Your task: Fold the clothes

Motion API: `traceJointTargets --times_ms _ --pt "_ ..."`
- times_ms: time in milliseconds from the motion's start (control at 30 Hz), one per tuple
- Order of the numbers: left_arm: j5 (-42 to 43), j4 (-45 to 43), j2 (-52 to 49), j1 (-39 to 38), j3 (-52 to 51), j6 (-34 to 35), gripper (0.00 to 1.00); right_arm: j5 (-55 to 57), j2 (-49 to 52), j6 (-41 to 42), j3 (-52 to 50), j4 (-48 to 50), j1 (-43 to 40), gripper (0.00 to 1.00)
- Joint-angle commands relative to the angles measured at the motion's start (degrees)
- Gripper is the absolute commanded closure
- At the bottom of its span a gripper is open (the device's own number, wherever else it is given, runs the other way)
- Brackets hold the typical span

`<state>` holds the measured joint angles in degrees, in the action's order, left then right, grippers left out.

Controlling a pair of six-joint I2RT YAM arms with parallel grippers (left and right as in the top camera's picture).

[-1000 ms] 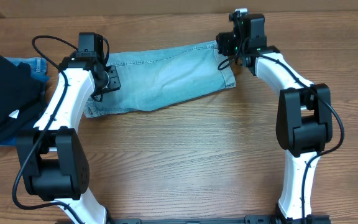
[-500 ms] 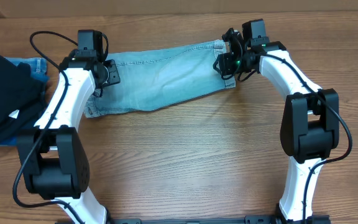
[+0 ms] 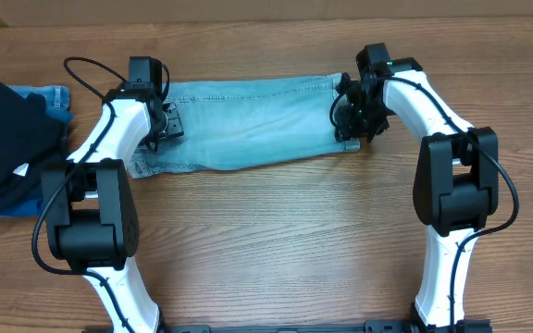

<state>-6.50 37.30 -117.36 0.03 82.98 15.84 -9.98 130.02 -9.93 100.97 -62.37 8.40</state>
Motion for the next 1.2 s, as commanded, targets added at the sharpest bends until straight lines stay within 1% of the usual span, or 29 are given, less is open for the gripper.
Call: traceJointTargets --times_ms 0,67,100,133,167,233,333,467,600,700,767,933,967,1100,1167 --pt "-1.8 0.3 -0.9 0.4 0.4 -1.3 0.4 6.1 3.4 1.2 -3.5 -3.0 -2.8 0.55" --pt "-1.7 0.4 -0.9 0.4 0.4 -1.8 0.4 6.1 3.4 1.3 -3.5 -3.6 -3.1 0.56" --pt "-1.5 0.9 -0.9 0.4 0.4 -2.2 0.4 6.1 3.4 2.7 -3.5 -4.4 -3.4 0.55" --pt "-1.4 1.6 -0.9 0.4 0.4 -2.2 0.38 6.1 3.4 3.7 -3.5 -4.8 -3.7 0.56" --pt "-0.8 2.5 -0.9 0.4 0.4 -2.3 0.34 6.3 3.4 4.4 -3.5 -5.3 -4.1 0.56" --pt "4.2 6.3 -0.9 0.4 0.4 -7.6 0.3 6.3 3.4 4.4 -3.5 -7.0 -5.1 0.58" --pt "4.9 10.2 -0.9 0.4 0.4 -8.1 0.27 7.6 3.4 4.4 -3.5 -10.1 -7.7 0.6" --pt "4.9 13.0 -0.9 0.4 0.4 -8.1 0.27 8.0 3.4 4.4 -3.5 -12.2 -12.0 0.64" --pt "5.6 15.8 -0.9 0.4 0.4 -8.0 0.27 8.0 3.4 4.4 -3.5 -13.6 -15.7 0.63" --pt "6.8 15.3 -0.9 0.3 0.6 -8.0 0.27 8.0 3.4 4.4 -3.5 -13.7 -16.8 0.64" --pt "9.3 14.3 -0.9 0.3 1.6 -8.1 0.27 8.0 3.4 4.4 -3.5 -13.8 -16.8 0.64" --pt "18.9 14.4 -0.9 0.3 8.3 -8.1 0.29 6.9 3.4 4.4 -3.5 -13.4 -16.7 0.64" --pt "21.3 15.0 -0.9 0.2 11.0 -8.1 0.3 6.4 3.4 4.4 -3.4 -12.9 -16.7 0.64" --pt "21.4 18.5 -0.6 -0.1 18.3 -8.3 0.29 4.7 3.3 4.4 -2.1 -12.8 -16.7 0.64" --pt "20.4 22.0 -0.2 0.0 21.6 -9.5 0.28 4.8 2.8 4.3 -1.4 -12.8 -16.7 0.64"
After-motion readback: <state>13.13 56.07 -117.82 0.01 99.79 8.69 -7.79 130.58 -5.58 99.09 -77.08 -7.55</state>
